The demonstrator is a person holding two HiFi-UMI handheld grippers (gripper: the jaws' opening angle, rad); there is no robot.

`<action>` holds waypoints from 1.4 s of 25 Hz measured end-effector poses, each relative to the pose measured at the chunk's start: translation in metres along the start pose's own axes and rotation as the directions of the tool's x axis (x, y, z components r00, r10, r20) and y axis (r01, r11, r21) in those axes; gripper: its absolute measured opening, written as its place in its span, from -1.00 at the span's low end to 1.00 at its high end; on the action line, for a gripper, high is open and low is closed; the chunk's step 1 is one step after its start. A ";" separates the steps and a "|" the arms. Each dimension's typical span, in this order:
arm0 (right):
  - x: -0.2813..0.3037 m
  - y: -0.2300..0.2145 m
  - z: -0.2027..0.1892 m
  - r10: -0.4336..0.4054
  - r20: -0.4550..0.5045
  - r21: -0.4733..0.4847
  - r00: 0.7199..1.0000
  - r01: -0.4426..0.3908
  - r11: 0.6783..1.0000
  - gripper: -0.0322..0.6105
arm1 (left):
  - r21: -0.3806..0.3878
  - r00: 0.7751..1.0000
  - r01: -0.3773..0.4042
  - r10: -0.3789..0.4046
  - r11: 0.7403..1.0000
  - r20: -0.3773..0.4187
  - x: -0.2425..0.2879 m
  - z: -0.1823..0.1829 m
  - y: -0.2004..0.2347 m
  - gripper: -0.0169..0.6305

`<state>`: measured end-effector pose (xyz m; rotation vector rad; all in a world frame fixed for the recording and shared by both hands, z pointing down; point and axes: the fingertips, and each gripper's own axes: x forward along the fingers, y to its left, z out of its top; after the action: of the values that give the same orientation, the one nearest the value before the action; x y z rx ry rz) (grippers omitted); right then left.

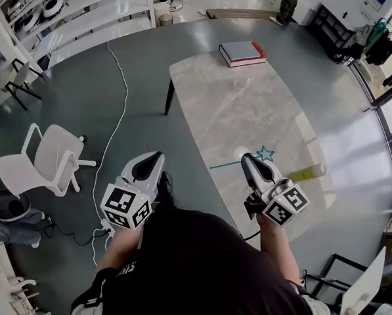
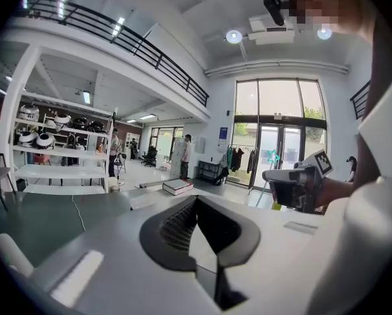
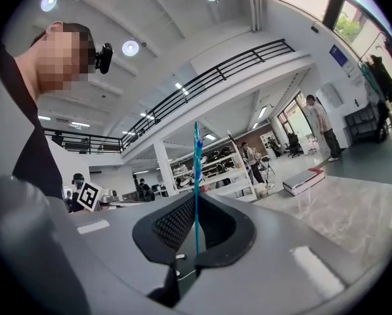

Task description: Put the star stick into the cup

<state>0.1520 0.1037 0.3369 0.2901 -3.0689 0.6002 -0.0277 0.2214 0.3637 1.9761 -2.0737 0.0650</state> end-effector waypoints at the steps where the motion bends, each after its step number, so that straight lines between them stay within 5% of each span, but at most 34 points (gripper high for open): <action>1: 0.009 -0.004 0.003 -0.012 0.008 0.001 1.000 0.012 1.000 -0.81 | 0.003 1.000 0.012 -0.012 1.000 -0.003 0.008 0.003 0.010 -0.94; 12: 0.137 -0.029 0.036 -0.128 0.066 0.000 0.990 0.129 0.992 -0.81 | 0.072 0.987 0.163 -0.163 0.984 -0.007 0.087 0.064 0.123 -0.94; 21: 0.201 -0.053 0.051 -0.215 0.056 -0.011 0.975 0.216 0.976 -0.81 | 0.036 0.974 0.223 -0.221 0.974 -0.043 0.136 0.067 0.187 -0.94; 35: 0.194 -0.156 0.072 -0.307 0.113 0.055 0.945 0.302 0.952 -0.81 | 0.031 0.933 0.342 -0.336 0.939 -0.129 0.256 0.076 0.158 -0.94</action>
<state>-0.0074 -0.1004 0.3353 0.8121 -3.0304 0.6435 -0.2030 -0.0346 0.3740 2.2722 -1.6463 0.1678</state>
